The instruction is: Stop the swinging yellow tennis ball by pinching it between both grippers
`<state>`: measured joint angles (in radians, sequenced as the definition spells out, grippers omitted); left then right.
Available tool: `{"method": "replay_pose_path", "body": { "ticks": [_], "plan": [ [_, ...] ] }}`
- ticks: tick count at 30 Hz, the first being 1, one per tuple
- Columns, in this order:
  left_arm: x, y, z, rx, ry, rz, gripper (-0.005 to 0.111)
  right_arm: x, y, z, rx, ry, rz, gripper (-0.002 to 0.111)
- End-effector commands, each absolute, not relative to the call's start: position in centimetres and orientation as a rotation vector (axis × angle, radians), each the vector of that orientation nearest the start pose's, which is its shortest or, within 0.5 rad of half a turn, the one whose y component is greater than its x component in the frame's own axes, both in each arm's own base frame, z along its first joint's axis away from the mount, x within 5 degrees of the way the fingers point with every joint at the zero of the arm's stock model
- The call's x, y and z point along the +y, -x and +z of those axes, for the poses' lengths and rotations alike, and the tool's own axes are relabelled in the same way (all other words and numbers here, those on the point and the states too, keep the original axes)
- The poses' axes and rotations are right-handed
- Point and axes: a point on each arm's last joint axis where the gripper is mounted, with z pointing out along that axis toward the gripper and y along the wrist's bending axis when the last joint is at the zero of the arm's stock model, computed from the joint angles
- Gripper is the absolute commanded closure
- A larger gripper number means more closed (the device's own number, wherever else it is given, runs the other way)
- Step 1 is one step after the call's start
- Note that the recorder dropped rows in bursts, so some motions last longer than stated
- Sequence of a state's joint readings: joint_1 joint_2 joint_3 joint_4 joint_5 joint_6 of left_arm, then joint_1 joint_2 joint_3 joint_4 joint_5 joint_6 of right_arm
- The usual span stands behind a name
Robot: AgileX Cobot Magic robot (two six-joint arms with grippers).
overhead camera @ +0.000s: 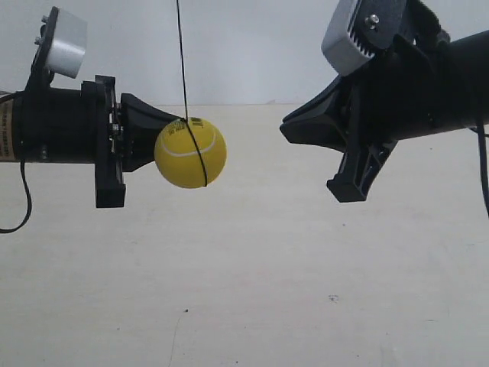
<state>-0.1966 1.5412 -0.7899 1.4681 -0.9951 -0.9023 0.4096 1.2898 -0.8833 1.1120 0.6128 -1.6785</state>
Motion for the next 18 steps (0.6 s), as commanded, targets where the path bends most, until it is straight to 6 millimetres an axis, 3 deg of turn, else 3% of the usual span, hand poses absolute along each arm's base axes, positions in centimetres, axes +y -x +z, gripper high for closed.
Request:
{"method": "replay_pose_path", "body": {
  "ticks": [1, 18],
  "plan": [
    [-12.88, -26.72, 24.61, 1.545, -1.157, -0.812, 0.102, 14.97, -22.37, 30.25, 1.657, 1.339, 0.493, 0.108],
    [-12.86, -26.71, 24.70, 1.539, -1.150, -0.822, 0.102, 15.27, -21.96, 30.42, 1.639, 1.345, 0.566, 0.108]
  ]
}}
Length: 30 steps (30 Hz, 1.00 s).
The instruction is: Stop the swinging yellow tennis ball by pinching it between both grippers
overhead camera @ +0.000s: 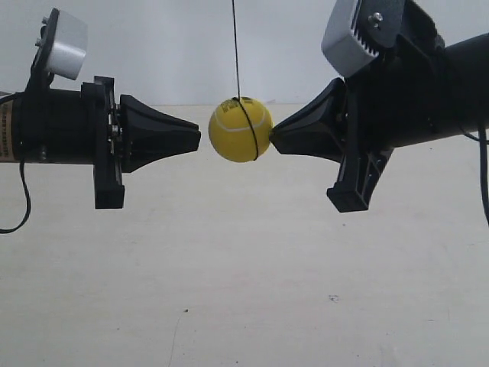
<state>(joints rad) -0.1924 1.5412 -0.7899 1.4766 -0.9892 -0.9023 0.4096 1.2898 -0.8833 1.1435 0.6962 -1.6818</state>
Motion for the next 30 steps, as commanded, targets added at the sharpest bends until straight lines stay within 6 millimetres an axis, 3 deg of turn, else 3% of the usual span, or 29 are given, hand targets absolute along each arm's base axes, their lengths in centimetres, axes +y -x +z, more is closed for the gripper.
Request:
{"method": "replay_pose_path", "body": {
  "ticks": [1, 30],
  "plan": [
    [-12.89, -26.70, 24.79, 1.533, -1.142, -0.831, 0.102, 15.28, -21.96, 30.43, 1.637, 1.345, 0.566, 0.108],
    [-12.90, -26.77, 24.89, 1.525, -1.140, -0.826, 0.102, 15.33, -22.18, 30.70, 1.602, 1.327, 0.548, 0.108]
  ]
}}
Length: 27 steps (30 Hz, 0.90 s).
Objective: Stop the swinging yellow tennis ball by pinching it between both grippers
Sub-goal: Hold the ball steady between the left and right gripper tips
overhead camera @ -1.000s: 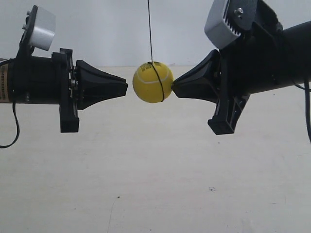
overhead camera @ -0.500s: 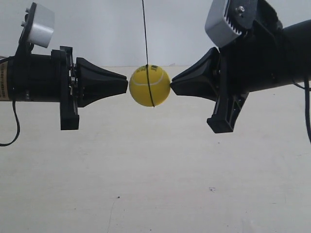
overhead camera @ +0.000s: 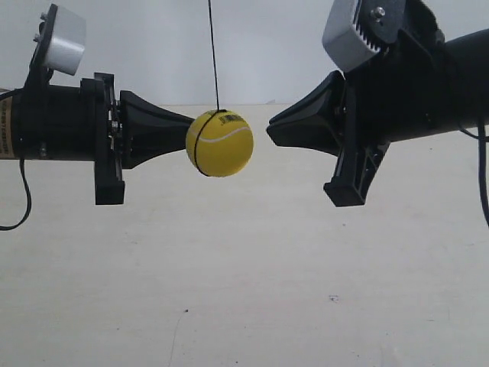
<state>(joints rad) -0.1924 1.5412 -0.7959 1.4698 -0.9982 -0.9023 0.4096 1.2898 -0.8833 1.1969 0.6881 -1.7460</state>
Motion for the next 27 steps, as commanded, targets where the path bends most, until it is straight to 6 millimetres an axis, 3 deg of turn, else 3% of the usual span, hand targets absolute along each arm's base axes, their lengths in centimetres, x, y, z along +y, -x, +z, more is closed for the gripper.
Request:
{"method": "replay_pose_path", "body": {
  "ticks": [1, 14, 20, 27],
  "plan": [
    [-12.9, -26.8, 24.9, 1.525, -1.140, -0.826, 0.102, 15.3, -22.1, 30.7, 1.601, 1.330, 0.552, 0.108],
    [-13.0, -26.7, 25.0, 1.512, -1.136, -0.846, 0.102, 15.5, -22.1, 30.9, 1.579, 1.314, 0.584, 0.108],
    [-13.0, -26.7, 25.0, 1.512, -1.136, -0.846, 0.102, 16.2, -23.5, 28.8, 1.610, 1.349, 0.606, 0.108],
    [-13.0, -26.7, 25.0, 1.514, -1.134, -0.844, 0.102, 16.4, -23.6, 28.8, 1.581, 1.348, 0.623, 0.108]
  ]
}}
